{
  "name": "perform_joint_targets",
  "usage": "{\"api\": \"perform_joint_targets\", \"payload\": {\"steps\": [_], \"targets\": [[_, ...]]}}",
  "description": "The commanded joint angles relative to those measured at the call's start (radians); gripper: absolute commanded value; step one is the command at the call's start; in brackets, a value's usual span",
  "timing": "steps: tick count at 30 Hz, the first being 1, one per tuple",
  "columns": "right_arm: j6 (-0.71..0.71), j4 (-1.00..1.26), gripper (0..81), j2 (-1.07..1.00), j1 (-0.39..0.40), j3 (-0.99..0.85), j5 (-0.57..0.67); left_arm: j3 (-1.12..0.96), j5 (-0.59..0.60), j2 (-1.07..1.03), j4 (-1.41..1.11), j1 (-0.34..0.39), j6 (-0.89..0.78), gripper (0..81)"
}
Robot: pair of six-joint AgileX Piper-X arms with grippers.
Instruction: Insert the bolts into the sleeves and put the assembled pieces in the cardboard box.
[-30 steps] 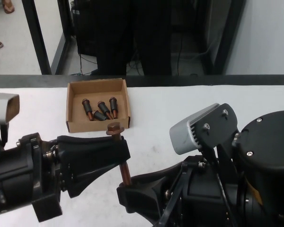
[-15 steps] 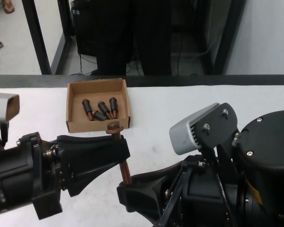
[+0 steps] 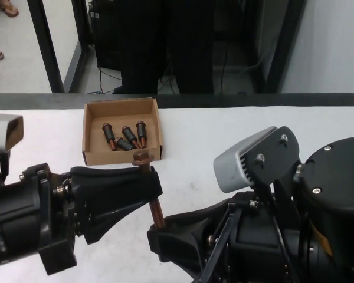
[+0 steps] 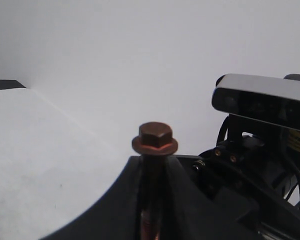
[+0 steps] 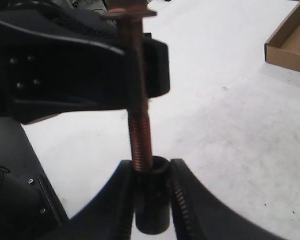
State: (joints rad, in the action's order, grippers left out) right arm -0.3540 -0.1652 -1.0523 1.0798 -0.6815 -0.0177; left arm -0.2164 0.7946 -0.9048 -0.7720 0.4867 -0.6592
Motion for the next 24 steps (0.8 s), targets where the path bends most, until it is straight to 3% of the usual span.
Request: {"api": "perform_joint_targets", "payload": {"steps": [1,24], "targets": [[0.010,0.058,0.3,0.023,-0.004,-0.019,-0.031,-0.004,0.042,0.003,0.008,0.005,0.017,0.8],[0.026,0.060,0.3,0.023,-0.004,-0.019,-0.048,-0.004,0.091,0.003,0.006,0.005,0.005,0.8]]}}
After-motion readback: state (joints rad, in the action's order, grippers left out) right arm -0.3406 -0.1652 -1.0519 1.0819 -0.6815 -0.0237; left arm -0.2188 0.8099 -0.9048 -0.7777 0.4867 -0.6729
